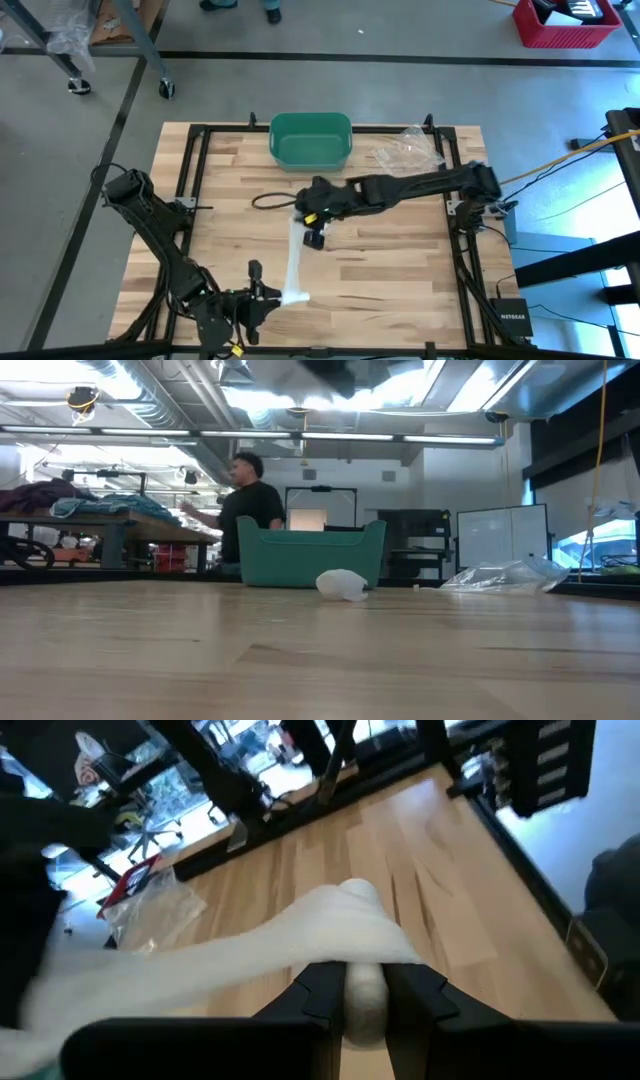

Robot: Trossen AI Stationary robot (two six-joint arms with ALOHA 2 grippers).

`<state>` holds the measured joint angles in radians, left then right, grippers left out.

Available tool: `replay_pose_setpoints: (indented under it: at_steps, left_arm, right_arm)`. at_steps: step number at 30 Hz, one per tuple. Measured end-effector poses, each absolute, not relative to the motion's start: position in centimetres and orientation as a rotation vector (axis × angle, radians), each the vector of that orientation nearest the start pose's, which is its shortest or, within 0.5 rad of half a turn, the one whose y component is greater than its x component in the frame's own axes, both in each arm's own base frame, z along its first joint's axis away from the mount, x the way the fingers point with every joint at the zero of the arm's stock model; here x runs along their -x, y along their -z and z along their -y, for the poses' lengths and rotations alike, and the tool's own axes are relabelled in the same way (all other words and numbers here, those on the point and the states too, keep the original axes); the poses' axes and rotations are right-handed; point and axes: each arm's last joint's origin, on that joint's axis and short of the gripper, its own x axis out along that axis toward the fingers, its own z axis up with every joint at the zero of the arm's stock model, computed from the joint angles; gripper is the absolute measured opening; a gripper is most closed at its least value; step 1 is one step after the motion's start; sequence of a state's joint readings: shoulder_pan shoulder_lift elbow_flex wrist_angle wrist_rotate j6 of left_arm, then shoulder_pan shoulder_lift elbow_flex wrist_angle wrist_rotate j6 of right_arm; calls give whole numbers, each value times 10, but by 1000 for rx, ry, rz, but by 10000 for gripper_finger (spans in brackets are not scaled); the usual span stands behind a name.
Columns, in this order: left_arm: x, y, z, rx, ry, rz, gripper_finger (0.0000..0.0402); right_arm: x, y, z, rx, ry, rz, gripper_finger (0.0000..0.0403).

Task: Roll bandage
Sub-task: Roll the bottom white bandage

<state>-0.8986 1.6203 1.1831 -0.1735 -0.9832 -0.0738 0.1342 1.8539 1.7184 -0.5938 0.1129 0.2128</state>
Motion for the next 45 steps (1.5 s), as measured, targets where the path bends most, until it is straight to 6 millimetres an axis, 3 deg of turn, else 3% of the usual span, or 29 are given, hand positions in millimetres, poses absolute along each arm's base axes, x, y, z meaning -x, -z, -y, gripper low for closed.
replay_pose_setpoints:
  at_steps: [6, 9, 12, 17, 22, 29, 35, 40, 45]
  left_arm:
    - [-237, -263, 250, -401, -133, -414, 40]
    - [-238, -262, 248, -383, -146, -421, 40]
    - [-238, -261, 247, -382, -147, -425, 40]
    - [-238, -261, 248, -367, -124, -434, 40]
    - [-239, -261, 247, -371, -125, -437, 40]
    - [-239, -261, 247, -371, -126, -439, 40]
    - [-241, -261, 244, -371, -135, -441, 40]
    - [-241, -261, 245, -363, -134, -439, 40]
    - [-241, -261, 245, -373, -130, -437, 40]
  right_arm:
    - [-418, -297, -61, -216, -137, -851, 185]
    - [-415, -299, -63, -269, -211, -907, 214]
    - [-413, -314, -63, -273, -212, -902, 229]
    - [-421, -323, -60, -201, -113, -789, 234]
    - [-418, -315, -63, -284, -235, -889, 234]
    - [-412, -316, -62, -305, -160, -933, 234]
    - [-425, -326, -66, -257, -107, -741, 234]
    - [-412, -312, -66, -318, -226, -981, 234]
    - [-422, -327, -67, -222, -90, -785, 234]
